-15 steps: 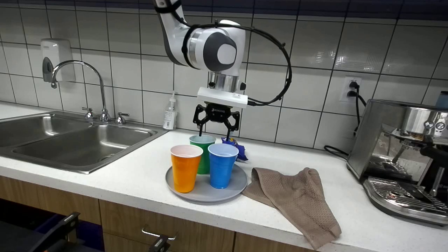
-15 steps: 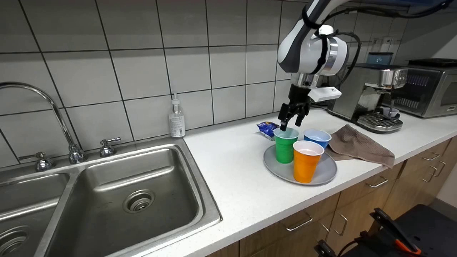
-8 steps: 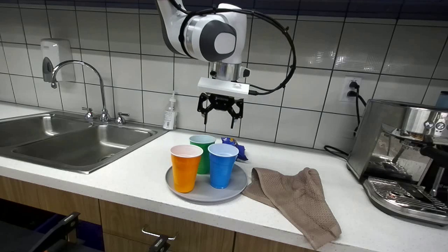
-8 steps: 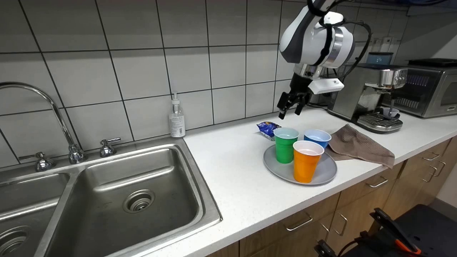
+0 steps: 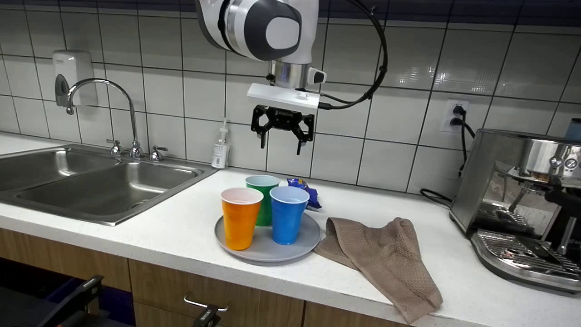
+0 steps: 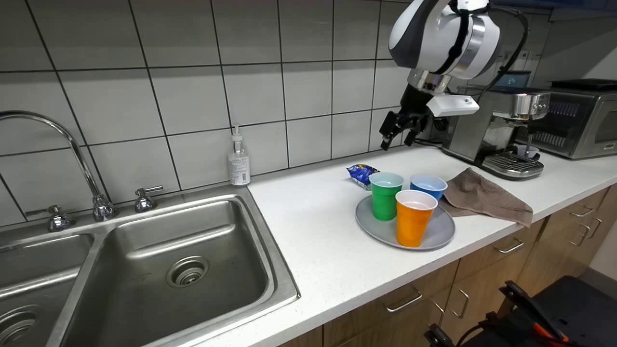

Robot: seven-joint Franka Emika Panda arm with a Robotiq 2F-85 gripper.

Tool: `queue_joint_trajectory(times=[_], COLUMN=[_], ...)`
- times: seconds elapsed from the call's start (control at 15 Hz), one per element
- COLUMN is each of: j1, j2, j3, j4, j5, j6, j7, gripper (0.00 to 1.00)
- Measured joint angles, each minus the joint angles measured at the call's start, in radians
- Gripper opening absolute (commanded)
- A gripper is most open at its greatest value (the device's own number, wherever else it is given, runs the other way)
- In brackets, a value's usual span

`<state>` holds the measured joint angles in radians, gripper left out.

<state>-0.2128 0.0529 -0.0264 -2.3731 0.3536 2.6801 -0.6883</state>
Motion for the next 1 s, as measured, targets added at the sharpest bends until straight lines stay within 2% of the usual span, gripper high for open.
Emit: queue_joint_trajectory(times=[0.73, 1.0], j1=[0.065, 0.078], j2=[-0.206, -0.257], j3=[-0.087, -0.103], j4=[-0.203, -0.255], j5=[-0.007, -0.051], j6=[0.001, 0.006], j7=[0.004, 0.061], gripper=[1.0, 1.0])
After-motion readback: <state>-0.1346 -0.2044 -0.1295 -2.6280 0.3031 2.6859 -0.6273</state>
